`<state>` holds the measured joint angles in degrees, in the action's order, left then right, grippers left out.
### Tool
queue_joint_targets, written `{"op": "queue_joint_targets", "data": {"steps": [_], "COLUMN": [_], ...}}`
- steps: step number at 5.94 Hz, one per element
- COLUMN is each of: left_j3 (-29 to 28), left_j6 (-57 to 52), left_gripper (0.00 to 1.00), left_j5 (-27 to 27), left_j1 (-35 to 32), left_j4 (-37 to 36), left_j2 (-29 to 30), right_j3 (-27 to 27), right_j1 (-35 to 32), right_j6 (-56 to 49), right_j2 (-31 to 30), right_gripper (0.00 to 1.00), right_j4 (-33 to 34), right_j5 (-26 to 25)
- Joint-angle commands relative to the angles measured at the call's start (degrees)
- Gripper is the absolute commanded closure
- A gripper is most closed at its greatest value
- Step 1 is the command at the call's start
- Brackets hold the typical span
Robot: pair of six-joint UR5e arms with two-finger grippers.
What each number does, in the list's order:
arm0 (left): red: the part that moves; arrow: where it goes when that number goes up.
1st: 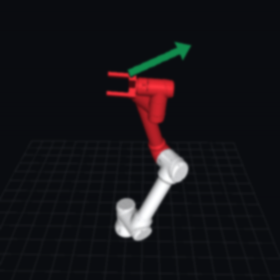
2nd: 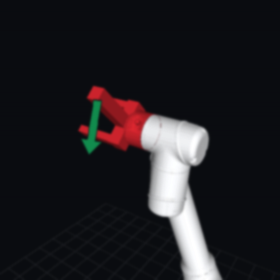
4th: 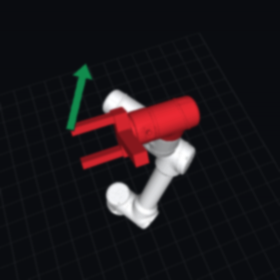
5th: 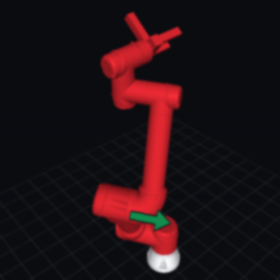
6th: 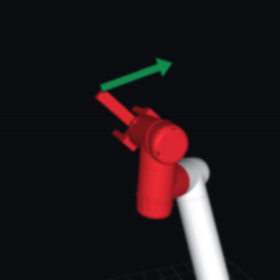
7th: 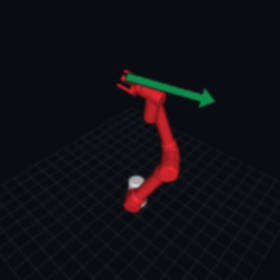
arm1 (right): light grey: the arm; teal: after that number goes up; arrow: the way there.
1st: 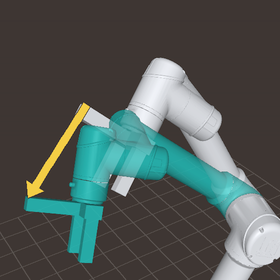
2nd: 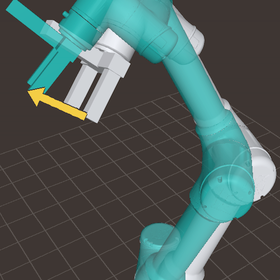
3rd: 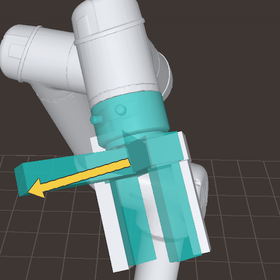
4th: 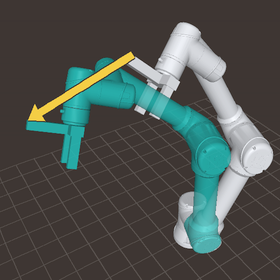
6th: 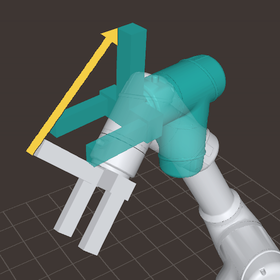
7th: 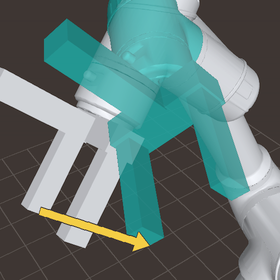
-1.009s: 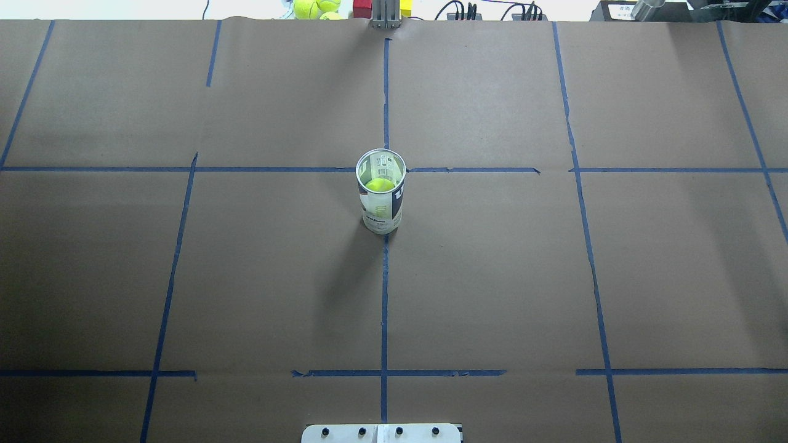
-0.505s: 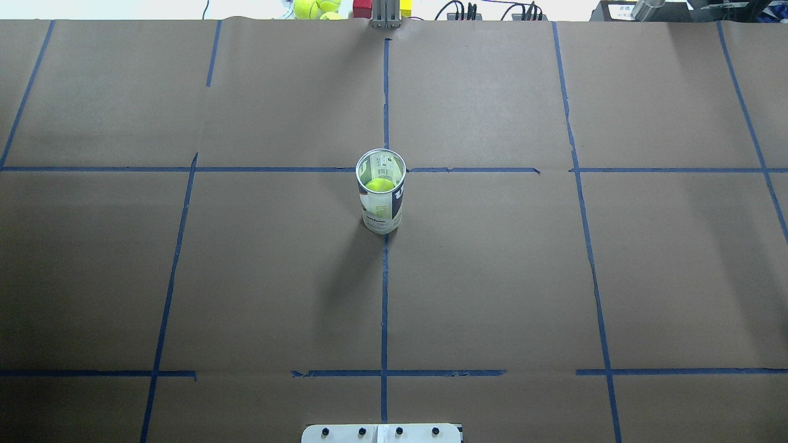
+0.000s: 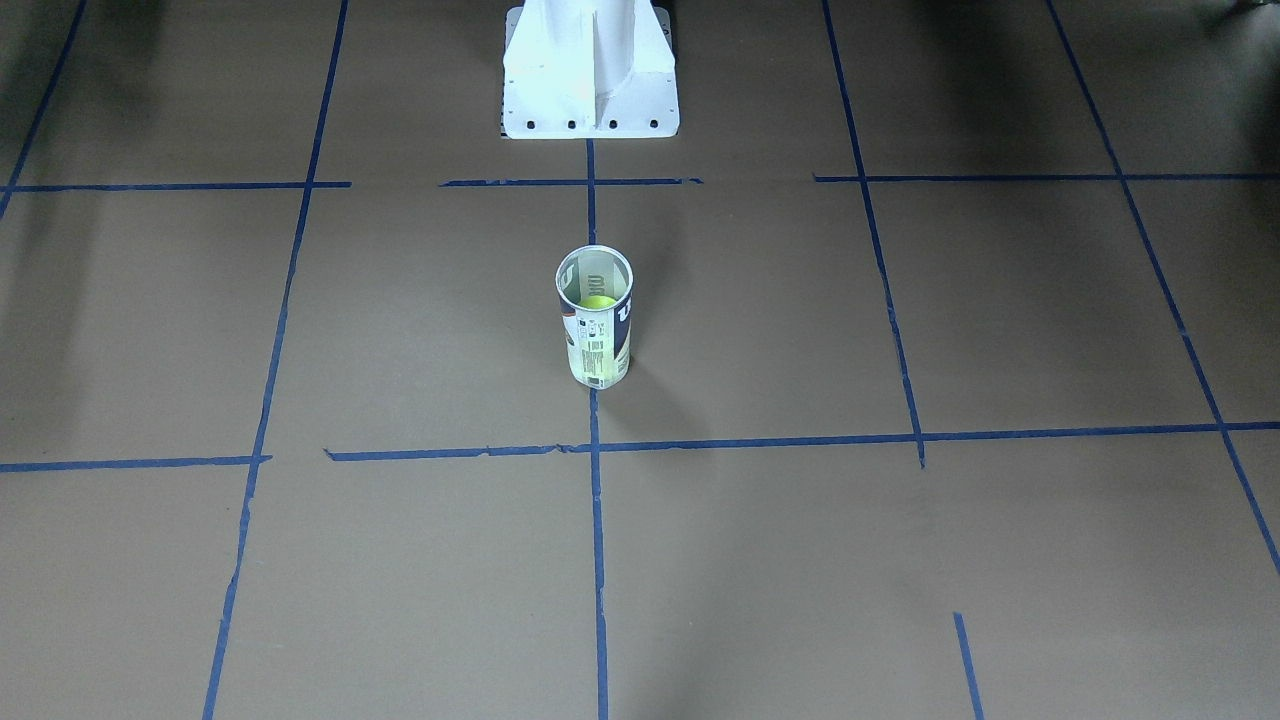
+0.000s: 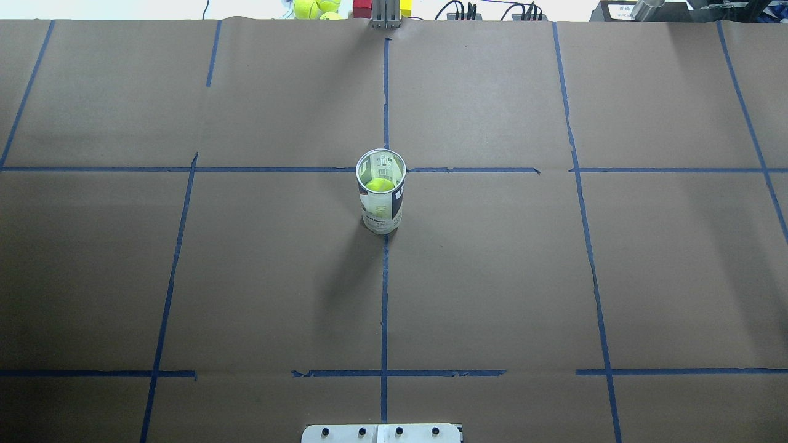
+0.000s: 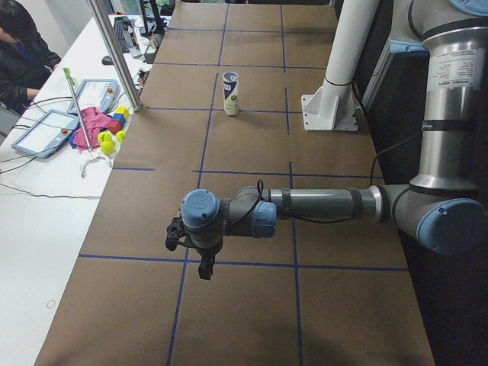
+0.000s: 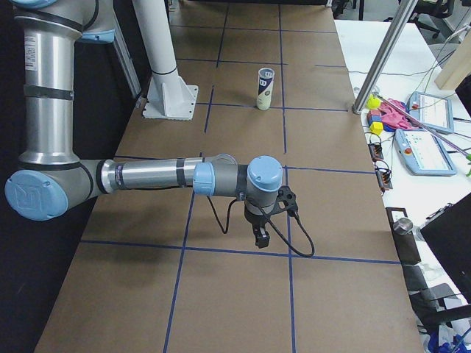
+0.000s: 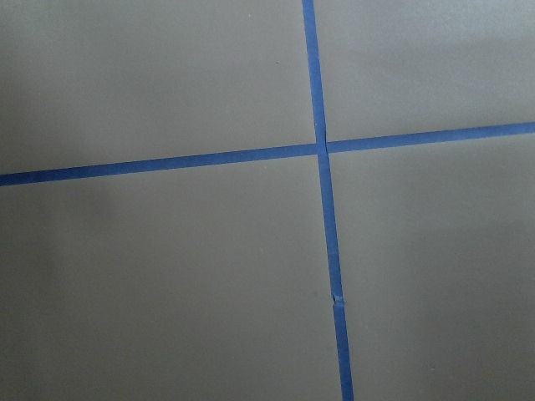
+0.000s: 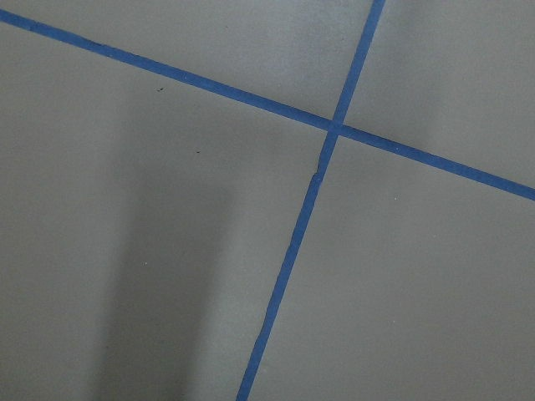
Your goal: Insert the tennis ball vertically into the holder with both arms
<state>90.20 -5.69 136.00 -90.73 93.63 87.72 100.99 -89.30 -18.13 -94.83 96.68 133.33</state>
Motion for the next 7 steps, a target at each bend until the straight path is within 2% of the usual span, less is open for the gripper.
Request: {"op": "queue_joint_targets", "data": {"steps": [1, 7], "left_j3": [0.5, 1.55], "left_j6": [-0.2, -0.11], "left_gripper": [0.0, 0.0], "left_j5": [-0.12, 0.06], "left_j1": [-0.06, -0.06], "left_j4": [0.06, 0.06], "left_j2": [-1.75, -2.03], "right_j3": [0.0, -0.17], "right_j1": [0.09, 0.18], "right_j6": [0.02, 0.02], "right_j2": [0.0, -0.09], "right_gripper": [0.0, 0.0], "right_j4": [0.0, 0.0], "right_j5": [0.09, 1.24]}}
